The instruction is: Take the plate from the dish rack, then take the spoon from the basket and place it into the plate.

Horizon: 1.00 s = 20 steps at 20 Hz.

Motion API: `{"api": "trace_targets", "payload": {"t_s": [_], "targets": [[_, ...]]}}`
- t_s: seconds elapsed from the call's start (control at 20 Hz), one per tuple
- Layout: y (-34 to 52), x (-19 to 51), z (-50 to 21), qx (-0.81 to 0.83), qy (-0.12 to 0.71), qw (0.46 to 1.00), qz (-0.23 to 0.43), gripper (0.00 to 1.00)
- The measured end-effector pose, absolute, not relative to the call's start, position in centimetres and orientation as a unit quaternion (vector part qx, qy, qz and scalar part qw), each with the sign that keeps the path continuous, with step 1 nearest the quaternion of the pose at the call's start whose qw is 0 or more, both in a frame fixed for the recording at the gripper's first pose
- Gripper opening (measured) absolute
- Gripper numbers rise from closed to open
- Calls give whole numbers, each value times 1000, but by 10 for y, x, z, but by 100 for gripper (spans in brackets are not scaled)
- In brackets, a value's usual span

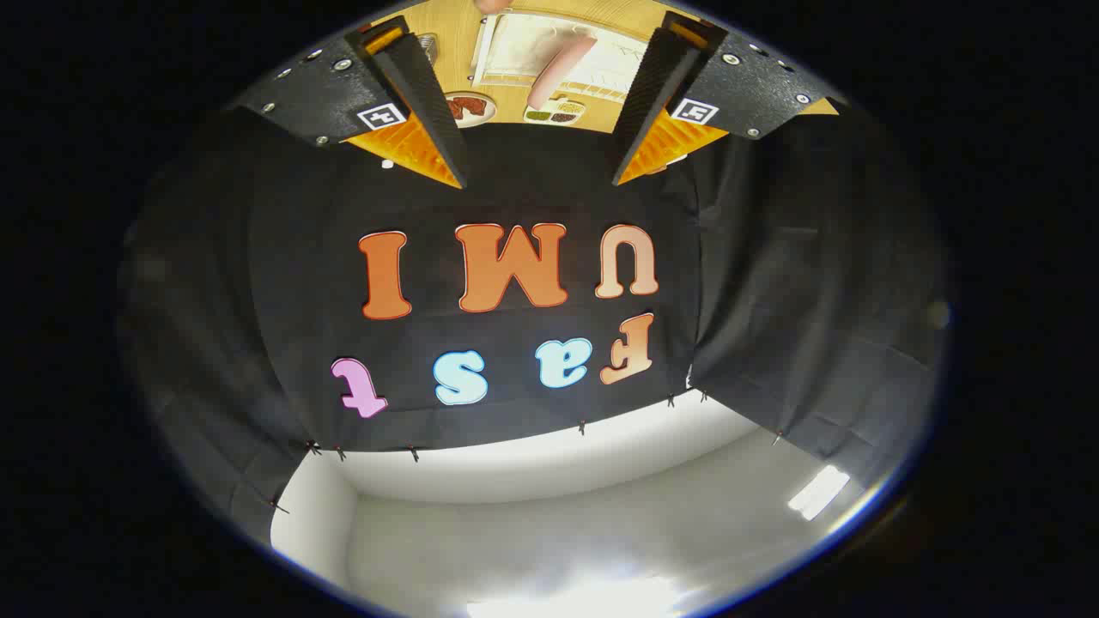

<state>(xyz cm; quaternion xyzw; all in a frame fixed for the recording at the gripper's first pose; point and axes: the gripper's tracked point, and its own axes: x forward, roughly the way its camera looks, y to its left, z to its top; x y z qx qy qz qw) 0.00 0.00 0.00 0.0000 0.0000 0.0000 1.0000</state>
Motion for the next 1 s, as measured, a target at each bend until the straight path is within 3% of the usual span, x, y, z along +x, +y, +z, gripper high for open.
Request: {"api": "trace_targets", "payload": {"t_s": [1.0], "targets": [[11, -14, -2, 9, 24, 1000, 2, 96]]}}
